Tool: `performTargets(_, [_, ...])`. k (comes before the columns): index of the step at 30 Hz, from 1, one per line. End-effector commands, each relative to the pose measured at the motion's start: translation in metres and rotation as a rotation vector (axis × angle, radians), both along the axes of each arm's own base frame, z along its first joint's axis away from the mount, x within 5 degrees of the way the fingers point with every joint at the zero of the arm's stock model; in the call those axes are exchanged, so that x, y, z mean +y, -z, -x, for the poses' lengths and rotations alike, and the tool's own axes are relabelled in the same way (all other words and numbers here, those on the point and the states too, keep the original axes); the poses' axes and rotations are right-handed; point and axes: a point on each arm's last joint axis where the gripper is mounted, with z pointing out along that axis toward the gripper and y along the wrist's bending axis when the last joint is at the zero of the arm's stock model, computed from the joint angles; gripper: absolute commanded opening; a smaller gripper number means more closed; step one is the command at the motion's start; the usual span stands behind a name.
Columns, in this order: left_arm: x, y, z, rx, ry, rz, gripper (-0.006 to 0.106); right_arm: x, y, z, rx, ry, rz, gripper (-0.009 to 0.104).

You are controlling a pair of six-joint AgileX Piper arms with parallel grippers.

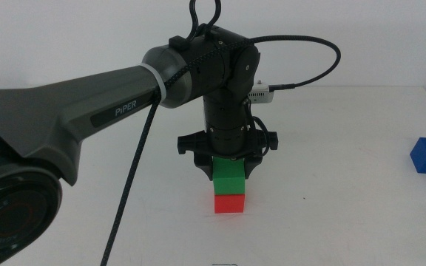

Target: Stack red cubes first, then green, then blue cubes in a specific spot.

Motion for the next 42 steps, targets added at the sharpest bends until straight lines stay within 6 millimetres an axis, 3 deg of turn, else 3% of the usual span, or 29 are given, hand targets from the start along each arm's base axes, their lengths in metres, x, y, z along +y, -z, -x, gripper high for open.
performTargets(1, [0.007, -0.032, 0.011, 0.001, 0.012, 0.001, 0.061, 0.000, -0.014, 0.002, -0.110, 0.000, 0.030, 0.057])
performTargets(9, [0.008, -0.032, 0.010, -0.010, 0.035, -0.010, 0.094, 0.000, -0.014, 0.002, -0.110, 0.000, 0.030, 0.057])
performTargets(16, [0.012, -0.051, 0.015, -0.050, 0.058, 0.013, 0.094, 0.000, -0.014, 0.002, -0.110, 0.000, 0.030, 0.057])
performTargets(24, [0.031, -0.102, 0.023, -0.180, 0.124, 0.062, 0.094, 0.000, -0.014, 0.002, -0.110, 0.000, 0.030, 0.057])
performTargets(29, [0.066, -0.143, 0.029, -0.278, 0.340, 0.131, 0.094, 0.000, -0.014, 0.002, -0.110, 0.000, 0.030, 0.057])
performTargets(35, [0.125, -0.194, 0.054, -0.445, 0.560, 0.253, 0.094, 0.000, -0.014, 0.002, -0.110, 0.000, 0.030, 0.057])
performTargets(42, [0.182, -0.198, 0.103, -0.615, 0.558, 0.253, 0.094, 0.000, -0.014, 0.002, -0.110, 0.000, 0.030, 0.057])
